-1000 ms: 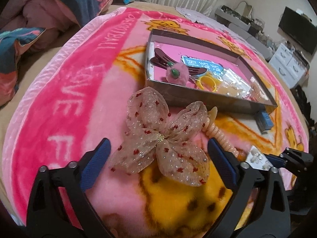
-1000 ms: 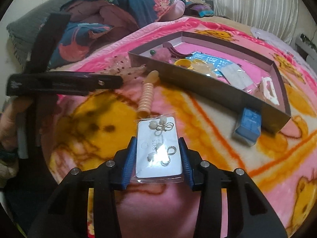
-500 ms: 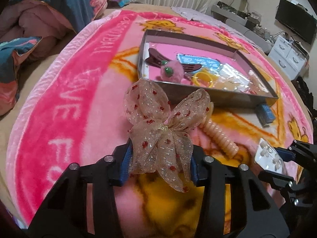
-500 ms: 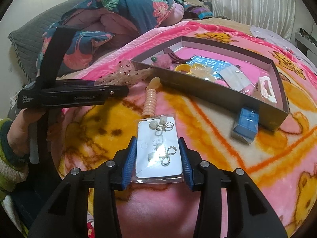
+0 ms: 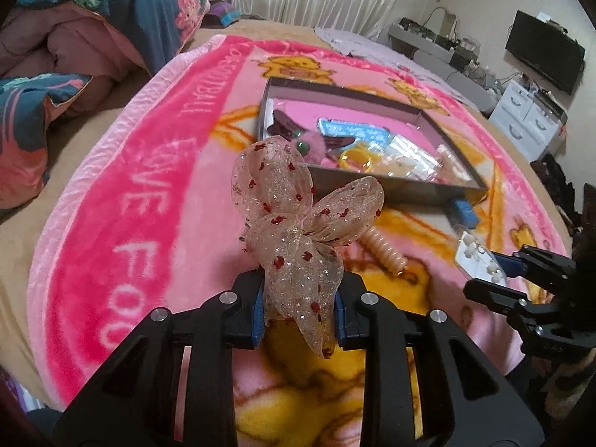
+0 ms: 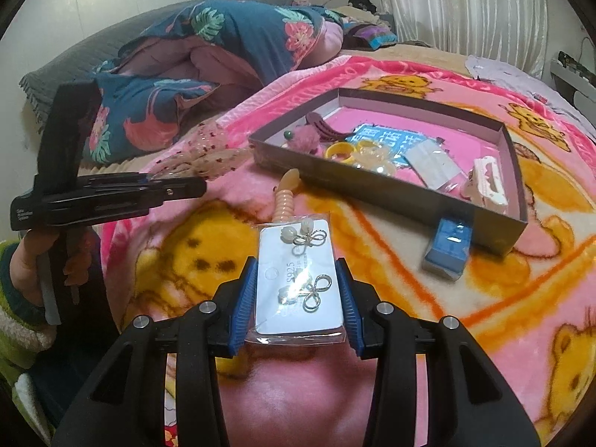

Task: Organize jewelry
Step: 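Carry the butterfly bow and earring card over the box with both tools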

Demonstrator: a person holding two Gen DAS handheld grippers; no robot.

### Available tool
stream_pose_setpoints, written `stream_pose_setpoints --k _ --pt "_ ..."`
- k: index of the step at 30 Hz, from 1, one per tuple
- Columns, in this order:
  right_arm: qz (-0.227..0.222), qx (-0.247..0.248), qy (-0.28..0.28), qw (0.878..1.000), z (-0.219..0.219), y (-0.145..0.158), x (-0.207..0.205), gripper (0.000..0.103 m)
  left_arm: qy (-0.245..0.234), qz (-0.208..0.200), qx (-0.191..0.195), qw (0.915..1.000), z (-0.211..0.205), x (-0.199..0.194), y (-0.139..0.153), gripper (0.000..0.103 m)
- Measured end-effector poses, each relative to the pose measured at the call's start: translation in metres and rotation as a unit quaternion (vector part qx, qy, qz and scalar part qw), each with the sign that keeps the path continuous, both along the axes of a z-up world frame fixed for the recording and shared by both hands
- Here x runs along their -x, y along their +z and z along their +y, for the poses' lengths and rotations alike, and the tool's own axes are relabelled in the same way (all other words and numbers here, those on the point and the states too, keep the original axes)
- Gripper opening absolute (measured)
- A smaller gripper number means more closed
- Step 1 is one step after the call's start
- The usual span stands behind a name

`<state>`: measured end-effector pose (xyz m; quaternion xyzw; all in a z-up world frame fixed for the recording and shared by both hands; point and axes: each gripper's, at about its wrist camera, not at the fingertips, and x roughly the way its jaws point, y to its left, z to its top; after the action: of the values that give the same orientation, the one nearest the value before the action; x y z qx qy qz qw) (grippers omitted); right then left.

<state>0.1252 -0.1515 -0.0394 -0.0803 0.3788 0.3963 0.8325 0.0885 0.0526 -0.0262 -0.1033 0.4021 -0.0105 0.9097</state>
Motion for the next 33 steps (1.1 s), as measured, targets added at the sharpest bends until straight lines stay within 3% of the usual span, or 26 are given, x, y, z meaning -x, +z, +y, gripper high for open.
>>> stream_pose_setpoints --k 11,33 --pt "-0.027 -0.026 -0.030 0.999 -0.022 0.022 -0.007 0.040 -0.013 -0.023 0.003 0.9996 -0.017 -0.007 0.023 0.019" --pt "-0.067 -0.056 -0.127 0.988 -0.079 0.053 -0.047 0.040 -0.064 -0.053 0.005 0.9965 -0.061 -0.071 0.052 0.019"
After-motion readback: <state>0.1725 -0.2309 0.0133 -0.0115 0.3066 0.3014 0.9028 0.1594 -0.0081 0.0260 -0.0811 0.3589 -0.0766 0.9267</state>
